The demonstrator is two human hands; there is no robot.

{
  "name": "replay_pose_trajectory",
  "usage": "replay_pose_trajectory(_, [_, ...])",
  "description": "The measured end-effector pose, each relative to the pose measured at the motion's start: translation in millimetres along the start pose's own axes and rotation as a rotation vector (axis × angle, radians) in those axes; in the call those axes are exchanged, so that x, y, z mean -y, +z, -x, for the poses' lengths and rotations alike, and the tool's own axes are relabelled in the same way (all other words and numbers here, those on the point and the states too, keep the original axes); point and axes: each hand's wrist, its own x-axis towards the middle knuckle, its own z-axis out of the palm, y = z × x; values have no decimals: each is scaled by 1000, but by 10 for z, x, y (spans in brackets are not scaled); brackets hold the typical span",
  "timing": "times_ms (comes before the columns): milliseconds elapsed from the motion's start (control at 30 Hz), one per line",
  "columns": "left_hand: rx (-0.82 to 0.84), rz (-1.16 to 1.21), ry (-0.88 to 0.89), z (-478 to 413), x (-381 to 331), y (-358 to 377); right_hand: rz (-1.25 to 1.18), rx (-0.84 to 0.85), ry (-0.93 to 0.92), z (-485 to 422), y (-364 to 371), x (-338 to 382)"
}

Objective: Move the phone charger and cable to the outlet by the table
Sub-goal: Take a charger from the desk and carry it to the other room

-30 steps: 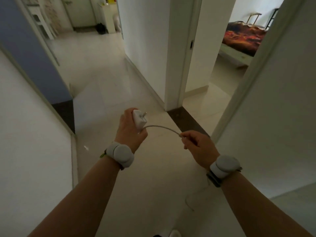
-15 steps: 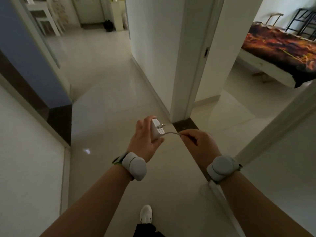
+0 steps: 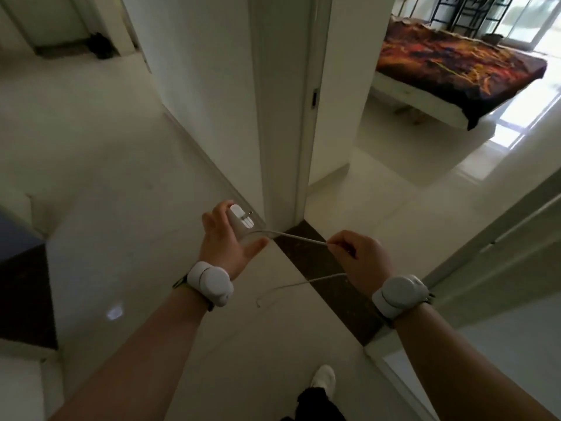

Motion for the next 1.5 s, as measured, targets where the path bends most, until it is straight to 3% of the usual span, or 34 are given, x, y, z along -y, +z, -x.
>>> replay_pose_trajectory(200, [-122,-19,39,-1248,-270,446,120,19,-71,-1094,-313,-617])
replay_pose_trajectory(433, [222,207,137,-2193,-1002,1306,218,28,-164,-2244,-813,-936])
replay_pose_trajectory(567, [386,276,151,-2629,-1398,1821,163,-46,-110,-2781,-1013,-1197])
replay_pose_trajectory(700, [392,211,167,-3141,-1619,2237,148,-77,-81,-3179,-1192,-1457])
replay_pose_trajectory(867, [371,130,315,-4013,-1785,2709,137,-121,56,-3855,-1461,-1863])
replay_pose_trajectory(1033, [352,136,238,-5072,-1827,3078,89,-221,297,-4503,-1800,-2384])
replay_pose_trajectory(1167, [503,108,284,-5513,-2167,3465,112,-296,285,-4845,-1931,-2656])
replay_pose_trajectory(1267, [589,110,430,-5700,-2559,3900,120,-302,261,-5087,-2076,-2886])
replay_pose_trajectory(1500, [629,97,483,-6294,-3225,4956,117,-359,375,-5535,-2736,-3865])
